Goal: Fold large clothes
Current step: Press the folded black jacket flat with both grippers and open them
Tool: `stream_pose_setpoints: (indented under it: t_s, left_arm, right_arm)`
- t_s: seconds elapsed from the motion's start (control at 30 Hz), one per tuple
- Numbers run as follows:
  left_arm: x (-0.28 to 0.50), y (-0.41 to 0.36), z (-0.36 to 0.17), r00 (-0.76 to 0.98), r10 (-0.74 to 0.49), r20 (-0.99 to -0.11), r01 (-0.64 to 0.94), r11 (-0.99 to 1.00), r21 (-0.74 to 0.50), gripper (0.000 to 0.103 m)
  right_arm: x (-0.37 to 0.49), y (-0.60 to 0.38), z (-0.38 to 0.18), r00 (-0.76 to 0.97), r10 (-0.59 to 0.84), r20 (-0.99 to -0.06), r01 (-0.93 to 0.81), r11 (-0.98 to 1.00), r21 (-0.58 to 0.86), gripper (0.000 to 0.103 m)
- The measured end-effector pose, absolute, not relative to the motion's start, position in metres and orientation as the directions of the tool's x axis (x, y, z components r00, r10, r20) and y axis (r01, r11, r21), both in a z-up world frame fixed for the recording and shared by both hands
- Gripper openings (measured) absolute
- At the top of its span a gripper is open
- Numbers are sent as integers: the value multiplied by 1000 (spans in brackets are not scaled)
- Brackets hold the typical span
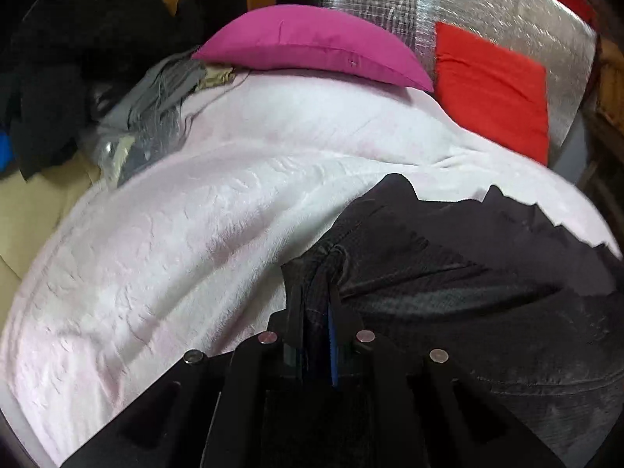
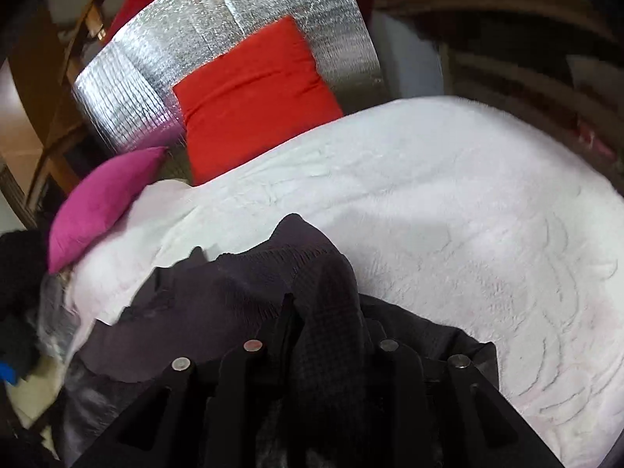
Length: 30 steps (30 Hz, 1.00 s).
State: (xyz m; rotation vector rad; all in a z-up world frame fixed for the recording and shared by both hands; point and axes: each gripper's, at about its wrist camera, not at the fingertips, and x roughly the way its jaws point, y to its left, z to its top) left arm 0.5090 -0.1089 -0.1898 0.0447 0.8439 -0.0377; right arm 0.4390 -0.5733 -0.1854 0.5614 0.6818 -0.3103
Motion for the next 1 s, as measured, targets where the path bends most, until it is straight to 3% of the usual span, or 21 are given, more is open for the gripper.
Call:
stream_pose_setpoints:
  t_s: [0.03, 0.07, 0.1, 0.23, 0.27, 0.4, 0.47, 0.77, 1.0]
  left_arm:
    - [509, -111, -191, 664, 9, -747, 50, 997, 56, 17]
    - [509, -112, -192, 660, 25, -751, 48, 996, 75, 20]
    - [509, -111, -192, 653, 25, -757, 52, 996, 78, 21]
    - [510, -102, -189, 636, 63, -769, 2, 996, 84, 58]
    - [509, -99, -188, 635, 59, -770, -6, 997, 72, 62]
    - [500, -91, -177, 640, 18, -768, -23, 1000, 5, 63]
    - [491, -92, -168, 663, 3, -749, -16, 1000, -10, 69]
    - [428, -92, -134, 781, -47, -623, 53, 999, -9, 79]
    - [383, -84, -141, 802, -69, -593, 95, 995, 13, 81]
  right_arm:
    - [438, -575, -187, 735, -78, -674, 448, 802, 396, 49]
    - [437, -578, -189, 724, -66, -686, 460, 787, 410, 74]
    - [434, -582, -190, 720, -57, -692, 476, 765, 433, 80]
    - [415, -597, -190, 741, -3, -672, 482, 698, 529, 81]
    - [413, -596, -189, 745, -3, -667, 483, 693, 536, 81]
    - [385, -600, -178, 766, -2, -643, 489, 651, 581, 81]
    - [371, -602, -172, 779, 12, -626, 480, 632, 609, 81]
    - [300, -568, -148, 826, 45, -562, 408, 641, 651, 81]
    - [259, -527, -145, 848, 80, -524, 339, 678, 652, 81]
